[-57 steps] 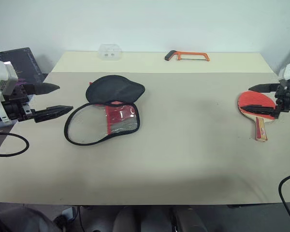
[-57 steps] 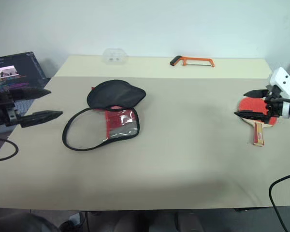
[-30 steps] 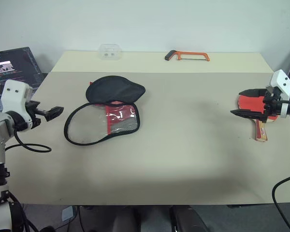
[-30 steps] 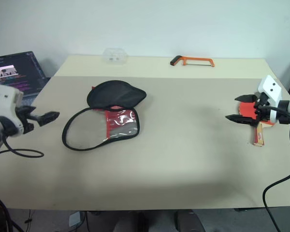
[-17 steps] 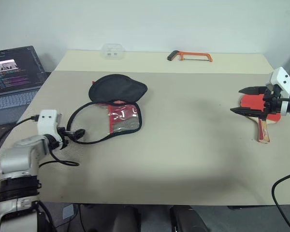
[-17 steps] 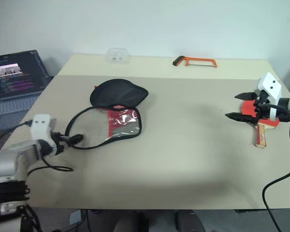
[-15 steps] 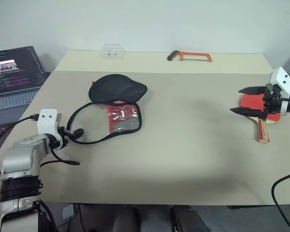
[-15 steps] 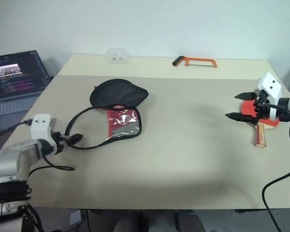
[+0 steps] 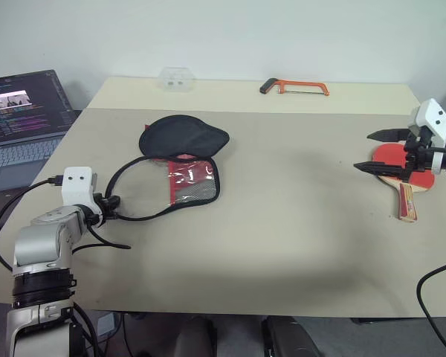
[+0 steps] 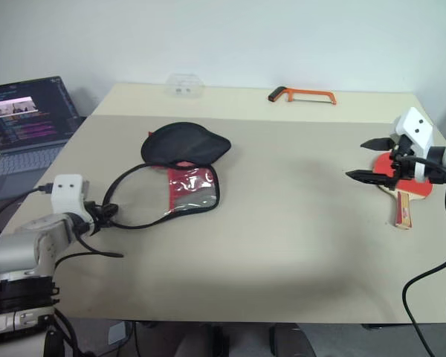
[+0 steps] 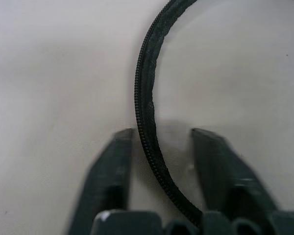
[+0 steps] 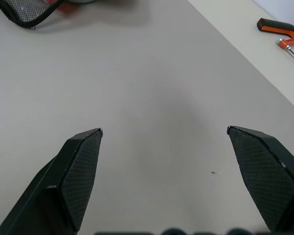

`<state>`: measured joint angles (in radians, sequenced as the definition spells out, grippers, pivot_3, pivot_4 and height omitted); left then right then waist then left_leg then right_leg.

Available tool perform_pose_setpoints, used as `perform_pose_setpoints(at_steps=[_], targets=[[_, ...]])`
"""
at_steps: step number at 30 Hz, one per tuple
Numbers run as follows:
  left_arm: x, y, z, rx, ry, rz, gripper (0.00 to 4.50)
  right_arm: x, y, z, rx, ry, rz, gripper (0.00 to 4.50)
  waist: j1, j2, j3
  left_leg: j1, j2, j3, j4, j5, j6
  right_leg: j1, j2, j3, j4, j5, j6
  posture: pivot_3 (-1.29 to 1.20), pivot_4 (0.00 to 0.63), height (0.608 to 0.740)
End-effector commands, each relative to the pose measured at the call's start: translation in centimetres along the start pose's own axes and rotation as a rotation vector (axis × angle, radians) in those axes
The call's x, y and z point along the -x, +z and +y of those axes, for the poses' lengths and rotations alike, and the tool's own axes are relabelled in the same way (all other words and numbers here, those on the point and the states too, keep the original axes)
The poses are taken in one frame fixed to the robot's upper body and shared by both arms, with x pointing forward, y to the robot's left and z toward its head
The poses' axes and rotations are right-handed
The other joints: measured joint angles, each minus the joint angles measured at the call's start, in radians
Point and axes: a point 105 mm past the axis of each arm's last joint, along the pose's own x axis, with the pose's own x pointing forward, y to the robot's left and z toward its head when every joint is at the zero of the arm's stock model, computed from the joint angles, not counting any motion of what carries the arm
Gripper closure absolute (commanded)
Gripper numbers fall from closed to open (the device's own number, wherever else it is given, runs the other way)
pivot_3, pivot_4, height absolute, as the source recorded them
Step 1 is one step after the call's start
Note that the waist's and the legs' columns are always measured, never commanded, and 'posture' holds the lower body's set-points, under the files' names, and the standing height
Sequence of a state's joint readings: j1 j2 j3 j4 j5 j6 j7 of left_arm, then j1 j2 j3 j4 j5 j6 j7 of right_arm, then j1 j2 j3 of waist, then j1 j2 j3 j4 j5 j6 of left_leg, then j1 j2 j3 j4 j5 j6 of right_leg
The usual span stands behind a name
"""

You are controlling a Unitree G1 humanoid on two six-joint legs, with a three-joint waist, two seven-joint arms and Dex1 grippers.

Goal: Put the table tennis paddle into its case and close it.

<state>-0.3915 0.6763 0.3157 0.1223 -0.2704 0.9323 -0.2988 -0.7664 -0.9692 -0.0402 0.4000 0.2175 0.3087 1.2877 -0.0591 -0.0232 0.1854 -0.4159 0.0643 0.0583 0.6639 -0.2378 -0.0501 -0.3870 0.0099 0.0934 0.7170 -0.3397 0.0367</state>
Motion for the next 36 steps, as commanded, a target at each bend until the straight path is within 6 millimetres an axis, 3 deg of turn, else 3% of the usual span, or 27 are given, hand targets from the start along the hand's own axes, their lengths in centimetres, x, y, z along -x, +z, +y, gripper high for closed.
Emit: perform_pose_setpoints(at_steps=[1, 3, 6, 13, 20, 27, 36], targets=[[0.4, 1.4, 0.1, -0.037, 0.002, -0.042, 3.95, 0.3, 1.4, -0.5, 0.046, -0.016, -0.031, 0.00, 0.000, 0.000, 0.000, 0.000, 0.000, 0.000, 0.000, 0.000, 0.000, 0.000, 0.000, 0.000, 0.000, 0.000, 0.000, 0.00, 0.150, 0.740], [0.4, 1.8, 0.1, -0.102, 0.005, -0.051, 4.44, 0.2, 1.5, -0.5, 0.048, -0.015, -0.033, 0.00, 0.002, 0.000, 0.000, 0.000, 0.000, 0.000, 0.000, 0.000, 0.000, 0.000, 0.000, 0.000, 0.000, 0.000, 0.000, 0.00, 0.150, 0.740], [0.4, 2.4, -0.6, -0.252, -0.042, -0.076, 4.44, 0.2, 1.5, -0.5, 0.049, -0.017, -0.035, 0.00, 0.003, 0.000, 0.000, 0.000, -0.001, 0.000, 0.000, 0.000, 0.000, 0.000, 0.000, 0.000, 0.000, 0.000, 0.000, 0.00, 0.150, 0.740], [0.5, 6.4, -2.5, -0.644, -0.221, -0.228, 4.44, 0.4, 1.4, -0.7, 0.048, -0.026, -0.032, 0.00, 0.003, 0.000, 0.000, 0.000, 0.000, 0.001, -0.001, 0.000, -0.001, 0.000, 0.000, -0.001, -0.001, 0.000, 0.000, 0.00, 0.150, 0.740], [-1.0, 10.5, -3.8, -0.976, -0.263, -0.319, 4.44, 0.5, 1.3, -0.6, 0.044, -0.031, -0.032, 0.00, 0.005, 0.000, 0.000, 0.000, -0.001, 0.002, -0.001, 0.000, 0.000, 0.000, 0.001, -0.001, -0.002, 0.000, 0.000, 0.00, 0.150, 0.740], [-1.5, 14.7, -6.1, -0.995, -0.260, -0.466, 4.44, 1.0, 1.3, -0.7, 0.046, -0.050, -0.027, 0.00, 0.008, 0.000, 0.000, -0.002, -0.001, 0.002, -0.001, 0.000, 0.000, -0.001, 0.001, -0.001, -0.002, 0.000, 0.000, 0.00, 0.150, 0.740], [-1.5, 15.8, -8.7, -0.860, -0.385, -0.540, 4.44, 1.7, 1.1, -0.6, 0.045, -0.070, -0.022, 0.00, 0.007, 0.000, 0.000, -0.002, 0.000, 0.002, -0.001, 0.000, 0.000, -0.002, 0.001, -0.001, -0.002, 0.000, 0.000, 0.00, 0.150, 0.740]])
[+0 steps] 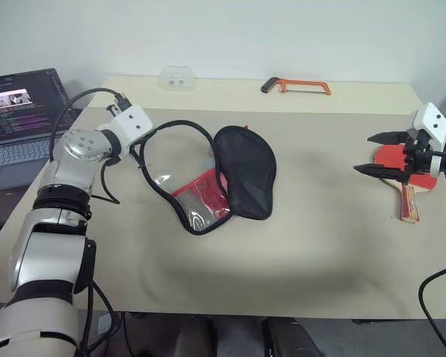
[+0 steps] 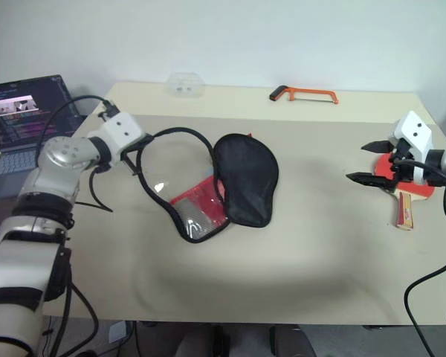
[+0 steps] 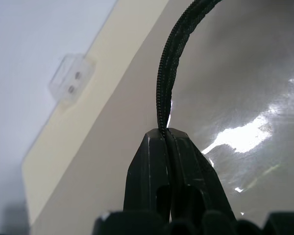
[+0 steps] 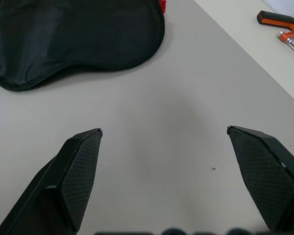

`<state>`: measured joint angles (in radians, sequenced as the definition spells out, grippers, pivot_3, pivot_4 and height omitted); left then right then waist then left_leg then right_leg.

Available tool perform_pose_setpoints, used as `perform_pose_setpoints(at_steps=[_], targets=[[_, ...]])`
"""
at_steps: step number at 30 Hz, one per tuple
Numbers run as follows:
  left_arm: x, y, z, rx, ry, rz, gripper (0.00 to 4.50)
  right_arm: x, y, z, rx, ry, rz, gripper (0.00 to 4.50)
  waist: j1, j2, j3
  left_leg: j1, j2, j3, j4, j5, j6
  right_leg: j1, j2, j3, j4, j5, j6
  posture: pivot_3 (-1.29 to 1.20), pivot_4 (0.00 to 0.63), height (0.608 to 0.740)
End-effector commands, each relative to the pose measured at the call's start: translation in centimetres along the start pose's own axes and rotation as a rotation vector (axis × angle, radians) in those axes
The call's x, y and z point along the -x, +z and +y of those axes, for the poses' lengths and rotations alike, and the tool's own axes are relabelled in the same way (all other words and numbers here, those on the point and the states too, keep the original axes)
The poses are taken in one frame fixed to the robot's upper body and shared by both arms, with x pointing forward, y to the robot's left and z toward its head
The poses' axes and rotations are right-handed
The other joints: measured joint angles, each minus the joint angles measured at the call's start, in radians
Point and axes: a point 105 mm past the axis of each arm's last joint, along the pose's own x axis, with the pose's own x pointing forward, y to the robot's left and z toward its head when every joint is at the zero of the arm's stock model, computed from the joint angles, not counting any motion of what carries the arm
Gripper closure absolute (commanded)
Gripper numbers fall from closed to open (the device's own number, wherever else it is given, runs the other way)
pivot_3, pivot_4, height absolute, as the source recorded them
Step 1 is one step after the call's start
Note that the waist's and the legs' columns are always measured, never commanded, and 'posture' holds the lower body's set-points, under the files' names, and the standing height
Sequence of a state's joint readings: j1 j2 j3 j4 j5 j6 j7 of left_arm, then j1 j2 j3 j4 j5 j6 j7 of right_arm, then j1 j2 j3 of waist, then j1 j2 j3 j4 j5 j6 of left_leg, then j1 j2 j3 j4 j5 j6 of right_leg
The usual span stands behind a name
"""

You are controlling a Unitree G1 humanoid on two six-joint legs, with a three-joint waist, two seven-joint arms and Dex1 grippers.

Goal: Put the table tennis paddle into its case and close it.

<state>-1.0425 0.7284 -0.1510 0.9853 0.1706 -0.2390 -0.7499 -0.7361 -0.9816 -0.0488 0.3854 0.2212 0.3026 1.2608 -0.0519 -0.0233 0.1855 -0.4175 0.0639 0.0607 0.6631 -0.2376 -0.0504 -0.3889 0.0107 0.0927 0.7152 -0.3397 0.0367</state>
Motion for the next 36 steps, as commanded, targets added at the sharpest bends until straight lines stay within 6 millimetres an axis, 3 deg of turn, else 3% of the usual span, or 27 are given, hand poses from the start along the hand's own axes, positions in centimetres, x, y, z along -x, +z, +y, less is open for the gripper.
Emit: perform_pose_setpoints(at_steps=[1, 8, 17, 28, 36], targets=[[0.2, 2.2, 1.1, 0.073, -0.006, -0.088, 4.44, 1.4, 1.6, -0.6, 0.044, -0.044, -0.036, 0.00, 0.000, 0.000, 0.000, 0.000, 0.000, 0.000, 0.000, 0.000, 0.000, 0.000, 0.000, 0.000, 0.000, 0.000, 0.000, 0.00, 0.150, 0.740], [-1.5, 3.2, 0.1, 0.098, -0.076, -0.028, 4.44, 1.2, 1.9, -1.1, 0.052, -0.055, -0.040, 0.00, 0.001, 0.000, 0.000, 0.000, 0.000, 0.000, 0.000, 0.000, 0.000, 0.000, 0.000, 0.000, 0.000, 0.000, 0.000, 0.00, 0.150, 0.740], [-4.1, 6.6, -1.4, 0.119, -0.114, -0.075, 4.44, 0.9, 2.3, -1.4, 0.064, -0.056, -0.052, 0.00, 0.001, 0.000, 0.000, 0.000, -0.001, 0.000, 0.000, 0.000, -0.001, 0.000, 0.001, 0.000, 0.000, 0.000, 0.000, 0.00, 0.150, 0.740], [-6.4, 9.8, -1.4, 0.170, -0.042, -0.079, 4.44, 0.8, 2.7, -2.2, 0.077, -0.080, -0.061, 0.00, 0.003, 0.000, 0.000, 0.000, -0.001, 0.000, 0.000, 0.001, -0.001, 0.000, 0.001, 0.000, 0.000, 0.000, 0.000, 0.00, 0.150, 0.740], [-8.1, 10.8, -3.6, 0.263, -0.050, -0.067, 4.44, 0.6, 2.8, -2.4, 0.080, -0.088, -0.066, 0.00, 0.004, 0.000, 0.000, 0.000, -0.001, 0.000, 0.000, 0.002, -0.003, 0.000, 0.001, 0.000, 0.000, 0.000, 0.000, 0.00, 0.150, 0.740]])
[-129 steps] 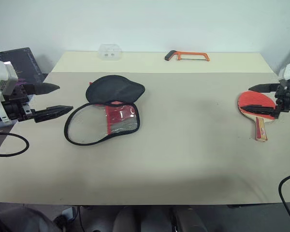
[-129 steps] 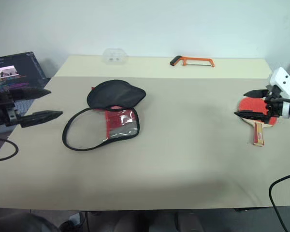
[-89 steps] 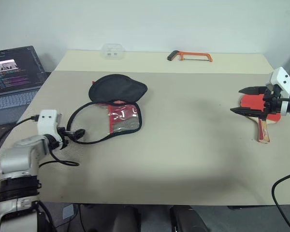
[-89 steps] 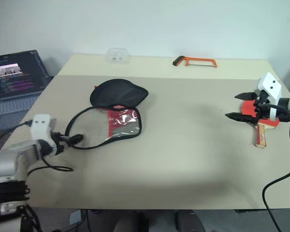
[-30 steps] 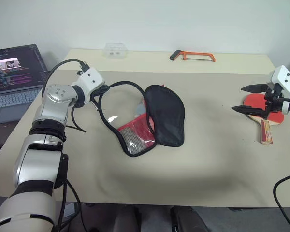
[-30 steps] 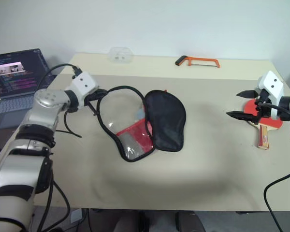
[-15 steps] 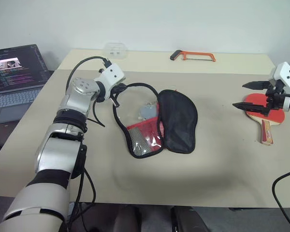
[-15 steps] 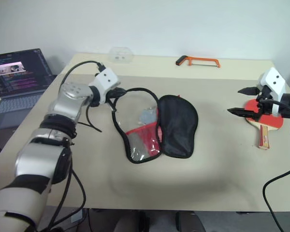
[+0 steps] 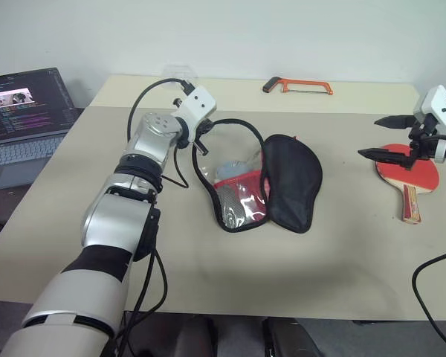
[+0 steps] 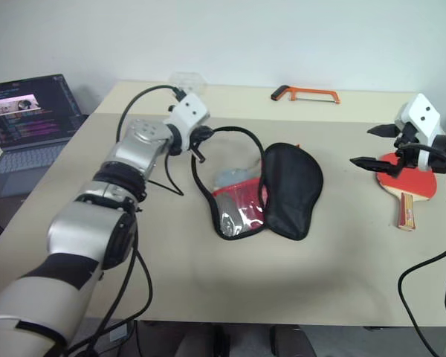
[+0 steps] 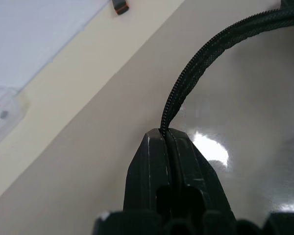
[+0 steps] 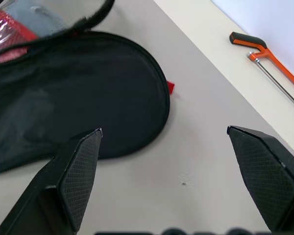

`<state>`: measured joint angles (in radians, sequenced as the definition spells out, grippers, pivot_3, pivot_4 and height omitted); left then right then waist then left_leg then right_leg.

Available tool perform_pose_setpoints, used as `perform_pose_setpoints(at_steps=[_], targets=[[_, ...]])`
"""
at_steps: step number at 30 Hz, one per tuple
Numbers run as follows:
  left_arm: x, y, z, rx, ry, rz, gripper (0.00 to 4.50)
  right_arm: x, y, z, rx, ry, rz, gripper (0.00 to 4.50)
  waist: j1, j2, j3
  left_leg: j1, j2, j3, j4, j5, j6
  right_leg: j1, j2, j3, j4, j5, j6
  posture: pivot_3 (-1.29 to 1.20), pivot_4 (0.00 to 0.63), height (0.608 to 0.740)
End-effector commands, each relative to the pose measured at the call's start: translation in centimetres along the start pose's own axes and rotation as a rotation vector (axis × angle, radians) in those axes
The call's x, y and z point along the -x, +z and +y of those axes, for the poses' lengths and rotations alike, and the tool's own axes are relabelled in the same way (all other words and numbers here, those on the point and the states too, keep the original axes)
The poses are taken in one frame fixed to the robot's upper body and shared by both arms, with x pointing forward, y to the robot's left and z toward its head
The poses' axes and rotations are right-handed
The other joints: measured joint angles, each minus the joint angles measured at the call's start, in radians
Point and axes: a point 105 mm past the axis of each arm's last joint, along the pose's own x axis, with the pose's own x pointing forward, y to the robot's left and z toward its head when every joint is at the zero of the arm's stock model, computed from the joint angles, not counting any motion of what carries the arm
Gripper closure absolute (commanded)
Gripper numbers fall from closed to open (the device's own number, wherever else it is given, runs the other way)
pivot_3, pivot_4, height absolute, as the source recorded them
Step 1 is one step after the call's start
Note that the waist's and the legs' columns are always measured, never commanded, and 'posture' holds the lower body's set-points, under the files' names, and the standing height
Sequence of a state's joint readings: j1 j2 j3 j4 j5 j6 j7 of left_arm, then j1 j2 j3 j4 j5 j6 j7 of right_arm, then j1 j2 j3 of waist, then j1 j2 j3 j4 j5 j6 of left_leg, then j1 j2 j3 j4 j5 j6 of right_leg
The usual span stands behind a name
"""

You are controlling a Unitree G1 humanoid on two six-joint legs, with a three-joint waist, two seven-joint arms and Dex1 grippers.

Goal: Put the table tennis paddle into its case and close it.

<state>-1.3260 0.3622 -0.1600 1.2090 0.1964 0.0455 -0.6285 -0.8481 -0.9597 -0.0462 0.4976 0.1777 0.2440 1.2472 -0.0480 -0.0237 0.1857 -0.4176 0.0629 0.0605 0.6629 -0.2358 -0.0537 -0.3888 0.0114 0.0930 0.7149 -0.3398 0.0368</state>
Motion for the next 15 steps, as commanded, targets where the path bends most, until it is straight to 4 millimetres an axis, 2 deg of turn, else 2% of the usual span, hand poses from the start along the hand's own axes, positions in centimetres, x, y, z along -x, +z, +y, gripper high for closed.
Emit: perform_pose_setpoints(at_steps=[1, 8, 15], targets=[[-0.4, 2.3, 0.1, 0.038, 0.030, -0.054, 4.44, 0.4, 1.3, -0.6, 0.046, -0.024, -0.032, 0.00, 0.000, 0.000, 0.000, 0.000, 0.000, 0.000, 0.000, 0.000, 0.000, 0.000, 0.000, 0.000, 0.000, 0.000, 0.000, 0.00, 0.150, 0.740], [-1.1, 3.7, -0.1, 0.007, 0.073, -0.052, 4.44, 0.2, 1.6, -0.9, 0.048, -0.037, -0.037, 0.00, -0.001, 0.000, 0.000, 0.000, 0.000, 0.000, 0.000, 0.000, 0.000, 0.000, 0.000, 0.000, 0.000, 0.000, 0.000, 0.00, 0.150, 0.740], [-0.6, 4.7, 1.4, -0.054, 0.156, -0.035, 4.44, 0.0, 1.5, -0.9, 0.048, -0.041, -0.039, 0.00, 0.000, 0.000, 0.000, 0.000, 0.000, 0.000, 0.000, 0.000, 0.000, 0.000, 0.000, 0.001, 0.000, 0.000, 0.000, 0.00, 0.150, 0.740]])
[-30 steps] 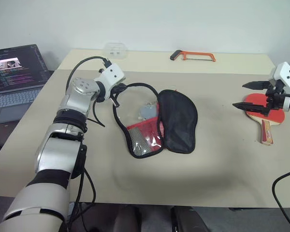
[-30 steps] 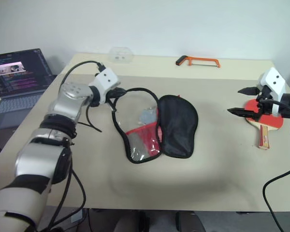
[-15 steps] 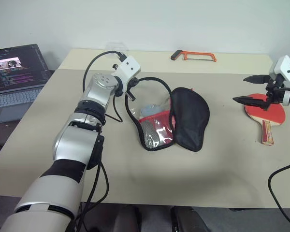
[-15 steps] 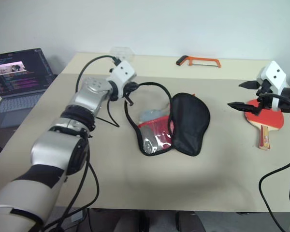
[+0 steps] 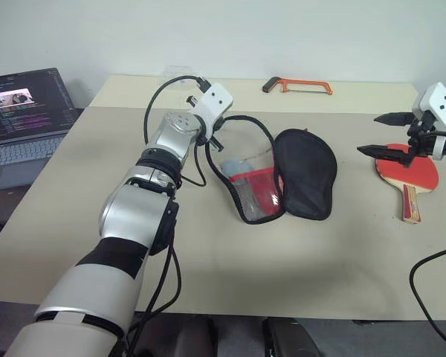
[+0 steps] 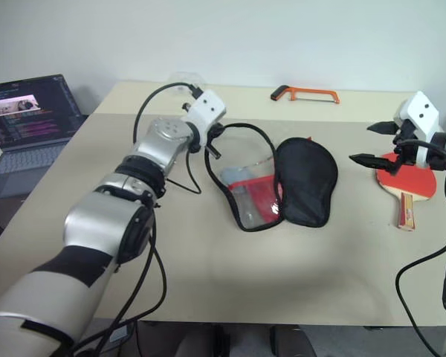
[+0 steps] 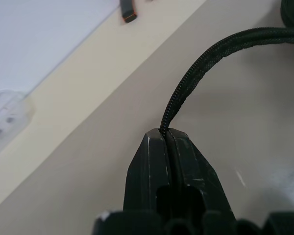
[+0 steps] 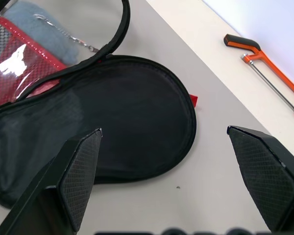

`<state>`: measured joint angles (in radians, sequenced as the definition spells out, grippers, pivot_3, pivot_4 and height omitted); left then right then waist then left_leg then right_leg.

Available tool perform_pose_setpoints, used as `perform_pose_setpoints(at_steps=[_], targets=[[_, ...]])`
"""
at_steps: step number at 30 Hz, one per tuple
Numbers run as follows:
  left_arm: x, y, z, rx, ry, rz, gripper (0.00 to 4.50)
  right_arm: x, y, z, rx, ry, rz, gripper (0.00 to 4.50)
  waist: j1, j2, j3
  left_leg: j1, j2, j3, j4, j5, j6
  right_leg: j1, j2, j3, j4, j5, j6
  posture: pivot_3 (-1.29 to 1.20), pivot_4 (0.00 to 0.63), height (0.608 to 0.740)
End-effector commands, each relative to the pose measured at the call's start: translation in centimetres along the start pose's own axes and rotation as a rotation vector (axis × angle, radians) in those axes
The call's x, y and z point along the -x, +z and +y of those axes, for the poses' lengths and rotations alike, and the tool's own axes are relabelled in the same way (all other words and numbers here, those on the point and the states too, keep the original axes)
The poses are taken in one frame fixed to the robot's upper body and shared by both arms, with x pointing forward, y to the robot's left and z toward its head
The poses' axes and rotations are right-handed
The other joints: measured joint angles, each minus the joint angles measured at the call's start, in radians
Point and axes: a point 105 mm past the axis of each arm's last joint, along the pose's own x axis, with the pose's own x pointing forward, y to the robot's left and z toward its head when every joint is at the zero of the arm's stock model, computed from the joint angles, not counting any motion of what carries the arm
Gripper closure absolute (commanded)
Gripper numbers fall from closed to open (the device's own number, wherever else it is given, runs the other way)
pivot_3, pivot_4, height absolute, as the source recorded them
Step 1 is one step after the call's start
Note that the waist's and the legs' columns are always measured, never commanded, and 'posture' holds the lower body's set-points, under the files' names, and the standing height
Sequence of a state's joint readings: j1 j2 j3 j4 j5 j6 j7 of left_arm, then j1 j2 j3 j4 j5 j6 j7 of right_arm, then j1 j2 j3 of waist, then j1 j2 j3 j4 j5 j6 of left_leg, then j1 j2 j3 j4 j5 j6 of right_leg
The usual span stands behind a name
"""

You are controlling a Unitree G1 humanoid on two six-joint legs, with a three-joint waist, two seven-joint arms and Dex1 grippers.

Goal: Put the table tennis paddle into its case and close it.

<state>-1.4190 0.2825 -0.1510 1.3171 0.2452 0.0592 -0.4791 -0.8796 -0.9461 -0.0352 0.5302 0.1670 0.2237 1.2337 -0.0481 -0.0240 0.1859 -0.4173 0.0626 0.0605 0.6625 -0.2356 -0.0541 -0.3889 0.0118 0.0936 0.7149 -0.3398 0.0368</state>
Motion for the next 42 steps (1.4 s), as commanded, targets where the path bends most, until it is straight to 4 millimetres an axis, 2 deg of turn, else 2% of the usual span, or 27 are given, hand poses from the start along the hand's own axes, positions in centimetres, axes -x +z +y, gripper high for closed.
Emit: perform_pose_setpoints(at_steps=[1, 7, 12, 19, 20, 22, 29, 33, 35, 37, 39, 42], targets=[[0.5, 2.6, 1.8, -0.044, 0.072, -0.048, 4.44, 0.3, 1.1, -0.5, 0.038, -0.027, -0.029, 0.00, 0.000, 0.000, 0.000, 0.000, 0.000, 0.000, 0.000, 0.000, 0.000, 0.000, 0.000, 0.000, 0.000, 0.000, 0.000, 0.00, 0.150, 0.740], [0.2, 2.5, 1.6, -0.105, 0.113, -0.026, 4.44, 0.1, 1.2, -0.6, 0.037, -0.031, -0.034, 0.00, 0.000, 0.000, 0.000, 0.000, 0.000, 0.000, 0.000, 0.000, 0.000, 0.000, 0.000, 0.000, 0.000, 0.000, 0.000, 0.00, 0.150, 0.740], [-0.6, 4.1, -0.3, -0.177, 0.098, -0.065, 4.44, 0.0, 1.3, -0.6, 0.039, -0.031, -0.036, 0.00, 0.006, 0.000, 0.000, 0.000, 0.000, 0.000, 0.000, 0.000, 0.000, 0.000, 0.000, 0.000, 0.000, 0.000, 0.000, 0.00, 0.150, 0.740], [-1.0, 3.9, -1.1, -0.210, 0.101, -0.059, 4.44, 0.2, 1.2, -0.4, 0.038, -0.032, -0.033, 0.00, 0.007, 0.000, 0.000, 0.000, 0.000, 0.000, 0.000, 0.000, 0.000, 0.000, 0.000, 0.001, 0.000, 0.000, 0.000, 0.00, 0.150, 0.740], [-1.0, 3.7, -1.1, -0.214, 0.102, -0.055, 4.04, 0.2, 1.2, -0.5, 0.038, -0.033, -0.031, 0.00, 0.008, 0.000, 0.000, 0.000, 0.000, 0.000, 0.000, 0.000, 0.000, 0.000, 0.000, 0.001, 0.000, 0.000, 0.000, 0.00, 0.150, 0.740], [-0.9, 3.6, -0.6, -0.209, 0.120, -0.052, 3.52, 0.2, 1.2, -0.4, 0.037, -0.034, -0.031, 0.00, 0.008, 0.000, 0.000, 0.000, 0.000, 0.000, 0.000, 0.000, 0.000, 0.000, 0.000, 0.001, 0.000, 0.000, 0.000, 0.00, 0.150, 0.740], [0.0, 4.1, 1.6, -0.263, 0.185, -0.078, 1.00, -0.2, 1.4, -0.5, 0.038, -0.037, -0.042, 0.00, 0.008, 0.000, 0.000, 0.000, 0.000, 0.000, 0.000, 0.000, 0.000, 0.000, 0.000, 0.001, 0.000, 0.000, 0.000, 0.00, 0.150, 0.740], [0.9, 6.4, 2.3, -0.263, 0.120, -0.150, 1.00, -0.1, 1.4, -0.5, 0.037, -0.035, -0.044, 0.00, 0.011, 0.000, 0.000, 0.000, 0.000, 0.000, 0.000, 0.000, 0.000, 0.000, 0.000, 0.001, 0.000, 0.000, 0.000, 0.00, 0.150, 0.740], [1.6, 8.2, 1.9, -0.242, 0.018, -0.220, 1.00, 0.1, 1.3, -0.3, 0.036, -0.033, -0.043, 0.00, 0.014, 0.000, 0.000, 0.000, 0.000, 0.001, 0.000, 0.000, 0.000, 0.000, 0.000, 0.000, 0.000, 0.000, 0.000, 0.00, 0.150, 0.740], [2.3, 9.3, 0.6, -0.207, -0.135, -0.285, 1.00, 0.3, 1.3, -0.2, 0.034, -0.030, -0.044, 0.00, 0.015, 0.000, 0.000, 0.000, 0.000, 0.003, 0.000, 0.000, -0.001, 0.000, 0.000, 0.000, 0.000, 0.000, 0.000, 0.00, 0.150, 0.740], [2.9, 9.1, -0.9, -0.176, -0.266, -0.321, 1.00, 0.5, 1.3, -0.1, 0.033, -0.029, -0.045, 0.00, 0.016, 0.000, 0.000, 0.000, 0.000, 0.004, -0.001, 0.000, -0.001, 0.000, 0.000, 0.000, -0.001, 0.000, 0.000, 0.00, 0.150, 0.740], [4.3, 6.8, -2.6, -0.157, -0.343, -0.293, 1.00, 0.7, 1.2, 0.2, 0.033, -0.026, -0.045, 0.00, 0.010, 0.003, -0.002, 0.002, 0.001, 0.003, -0.001, 0.000, -0.001, 0.000, 0.000, 0.002, 0.000, 0.000, 0.000, 0.00, 0.150, 0.740]])
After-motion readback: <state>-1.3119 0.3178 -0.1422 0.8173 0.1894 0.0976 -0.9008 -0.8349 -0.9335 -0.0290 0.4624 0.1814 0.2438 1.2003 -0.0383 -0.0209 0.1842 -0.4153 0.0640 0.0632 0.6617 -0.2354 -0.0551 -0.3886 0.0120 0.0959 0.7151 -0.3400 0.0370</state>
